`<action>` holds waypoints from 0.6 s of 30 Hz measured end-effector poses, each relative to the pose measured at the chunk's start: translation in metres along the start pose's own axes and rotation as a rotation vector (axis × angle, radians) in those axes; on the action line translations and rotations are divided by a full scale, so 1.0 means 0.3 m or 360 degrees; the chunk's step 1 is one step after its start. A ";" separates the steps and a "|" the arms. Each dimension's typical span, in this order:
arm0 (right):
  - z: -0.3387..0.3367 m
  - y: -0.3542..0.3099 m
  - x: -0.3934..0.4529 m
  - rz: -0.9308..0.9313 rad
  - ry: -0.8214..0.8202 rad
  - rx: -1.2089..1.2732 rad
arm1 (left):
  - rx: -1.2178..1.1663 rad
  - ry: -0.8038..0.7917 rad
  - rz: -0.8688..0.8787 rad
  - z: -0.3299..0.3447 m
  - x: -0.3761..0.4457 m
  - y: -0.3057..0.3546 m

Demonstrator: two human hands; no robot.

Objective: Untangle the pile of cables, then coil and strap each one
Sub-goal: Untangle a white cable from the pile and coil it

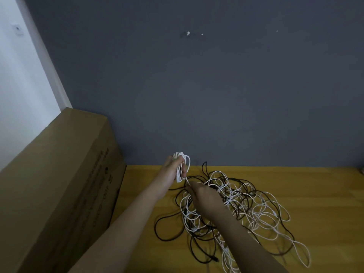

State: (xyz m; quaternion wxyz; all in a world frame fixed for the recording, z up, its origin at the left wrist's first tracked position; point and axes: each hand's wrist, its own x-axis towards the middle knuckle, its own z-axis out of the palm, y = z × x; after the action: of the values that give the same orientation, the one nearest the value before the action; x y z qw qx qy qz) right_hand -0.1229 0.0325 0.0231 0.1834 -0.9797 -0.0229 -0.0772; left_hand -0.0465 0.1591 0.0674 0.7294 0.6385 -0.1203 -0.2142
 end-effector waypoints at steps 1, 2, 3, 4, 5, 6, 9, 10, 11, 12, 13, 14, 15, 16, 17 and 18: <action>-0.004 -0.010 -0.008 -0.0067 0.0080 -0.0183 | 0.0002 0.0031 0.0002 -0.002 -0.003 -0.007; -0.006 -0.018 -0.013 -0.0175 0.0194 -0.0375 | -0.0012 0.0056 0.0008 -0.004 -0.004 -0.014; -0.009 -0.028 -0.018 -0.0289 0.0318 -0.0485 | -0.0038 0.0072 0.0007 -0.005 -0.005 -0.022; -0.013 -0.037 -0.022 -0.0396 0.0440 -0.0539 | -0.0059 0.0081 -0.0003 -0.006 -0.006 -0.028; -0.018 -0.043 -0.024 -0.0476 0.0534 -0.0564 | -0.0071 0.0086 -0.0019 -0.007 -0.008 -0.033; -0.021 -0.042 -0.024 -0.0545 0.0614 -0.0565 | -0.0084 0.0088 -0.0035 -0.007 -0.010 -0.039; -0.041 -0.037 -0.028 -0.0659 0.0755 -0.0502 | -0.0111 0.0054 -0.0055 -0.014 -0.018 -0.050; -0.049 -0.038 -0.029 -0.0671 0.0766 -0.0448 | -0.0111 0.0033 -0.0049 -0.018 -0.021 -0.051; -0.054 -0.040 -0.031 -0.0663 0.0768 -0.0336 | -0.0124 0.0008 -0.0042 -0.020 -0.025 -0.050; -0.058 -0.045 -0.034 -0.0616 0.0763 -0.0141 | -0.0153 -0.0018 -0.0034 -0.022 -0.027 -0.048; -0.063 -0.051 -0.038 -0.0516 0.0744 0.0120 | -0.0199 -0.0041 -0.0029 -0.021 -0.030 -0.045; -0.068 -0.060 -0.042 -0.0377 0.0710 0.0407 | -0.0260 -0.0057 -0.0025 -0.020 -0.033 -0.041; -0.069 -0.067 -0.046 -0.0235 0.0675 0.0658 | -0.0329 -0.0070 -0.0018 -0.019 -0.035 -0.038; -0.068 -0.071 -0.048 -0.0115 0.0641 0.0843 | -0.0399 -0.0080 -0.0011 -0.018 -0.035 -0.036; -0.064 -0.073 -0.049 -0.0022 0.0601 0.0957 | -0.0452 -0.0091 -0.0008 -0.017 -0.036 -0.032; -0.061 -0.075 -0.050 0.0035 0.0563 0.1023 | -0.0481 -0.0109 -0.0007 -0.015 -0.038 -0.028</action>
State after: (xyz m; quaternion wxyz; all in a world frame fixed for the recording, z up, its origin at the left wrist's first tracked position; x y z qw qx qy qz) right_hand -0.1419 0.0467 0.0455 0.4839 -0.8437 -0.0033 -0.2323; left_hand -0.0559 0.1677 0.0594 0.8121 0.5140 -0.1101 -0.2533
